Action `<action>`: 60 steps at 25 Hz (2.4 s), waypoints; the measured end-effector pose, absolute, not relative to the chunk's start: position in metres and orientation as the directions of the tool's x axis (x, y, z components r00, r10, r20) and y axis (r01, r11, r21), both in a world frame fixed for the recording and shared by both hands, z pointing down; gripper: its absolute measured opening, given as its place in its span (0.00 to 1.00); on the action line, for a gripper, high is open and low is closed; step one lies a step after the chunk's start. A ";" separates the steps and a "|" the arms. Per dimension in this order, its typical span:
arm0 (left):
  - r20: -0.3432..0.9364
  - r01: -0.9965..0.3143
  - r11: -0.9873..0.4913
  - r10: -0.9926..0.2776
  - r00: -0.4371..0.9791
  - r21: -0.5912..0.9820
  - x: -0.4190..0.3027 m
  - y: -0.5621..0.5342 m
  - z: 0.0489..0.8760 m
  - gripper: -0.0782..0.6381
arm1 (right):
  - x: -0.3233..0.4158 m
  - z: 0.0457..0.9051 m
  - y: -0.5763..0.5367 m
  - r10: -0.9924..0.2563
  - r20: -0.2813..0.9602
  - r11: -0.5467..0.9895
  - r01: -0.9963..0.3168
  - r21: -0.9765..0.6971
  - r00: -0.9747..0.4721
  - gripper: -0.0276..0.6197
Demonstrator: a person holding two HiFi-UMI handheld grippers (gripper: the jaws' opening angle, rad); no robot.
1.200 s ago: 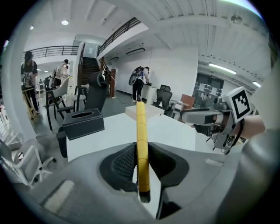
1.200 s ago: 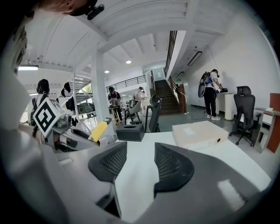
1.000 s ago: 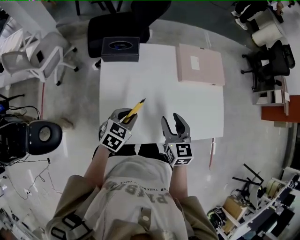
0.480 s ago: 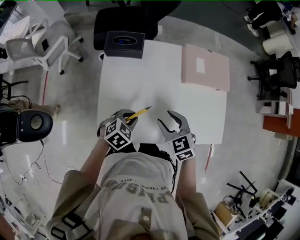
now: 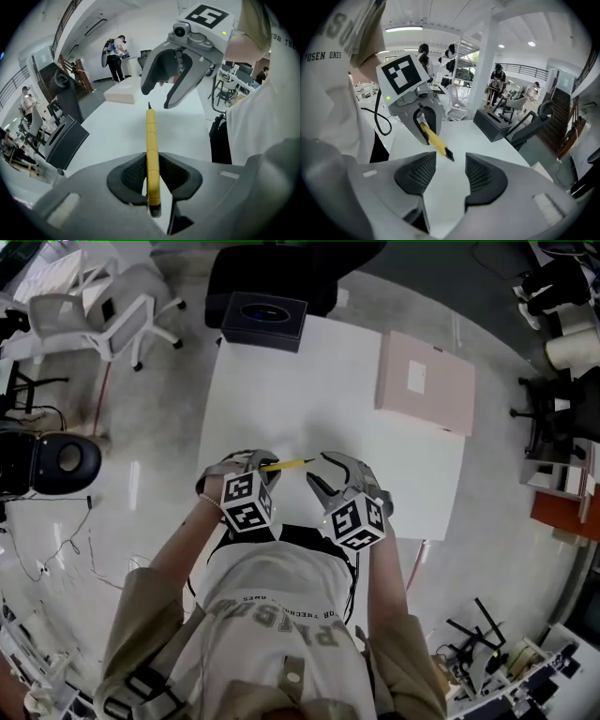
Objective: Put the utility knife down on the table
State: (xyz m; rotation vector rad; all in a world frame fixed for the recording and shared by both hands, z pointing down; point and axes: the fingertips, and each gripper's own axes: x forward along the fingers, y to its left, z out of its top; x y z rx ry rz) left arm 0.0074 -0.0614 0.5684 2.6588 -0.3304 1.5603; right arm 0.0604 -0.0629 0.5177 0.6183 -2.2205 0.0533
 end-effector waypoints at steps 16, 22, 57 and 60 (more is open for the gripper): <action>0.911 -0.080 -0.991 -0.130 0.391 -0.107 0.026 -0.052 0.592 0.22 | 0.038 0.570 -0.039 -0.113 0.890 0.993 -0.018 0.117 -0.442 0.26; 0.921 -0.048 -0.993 -0.122 0.369 -0.112 0.030 -0.047 0.599 0.22 | 0.038 0.582 -0.037 -0.079 0.908 0.993 0.050 0.109 -0.410 0.22; 0.880 -0.040 -0.984 -0.175 0.442 -0.175 0.040 -0.054 0.616 0.33 | 0.050 0.599 -0.028 -0.032 0.900 0.999 -0.047 0.013 -0.434 0.14; 0.886 -0.065 -0.985 -0.171 0.432 -0.158 0.031 -0.057 0.620 0.35 | 0.052 0.604 -0.028 -0.020 0.895 0.997 -0.078 -0.017 -0.446 0.14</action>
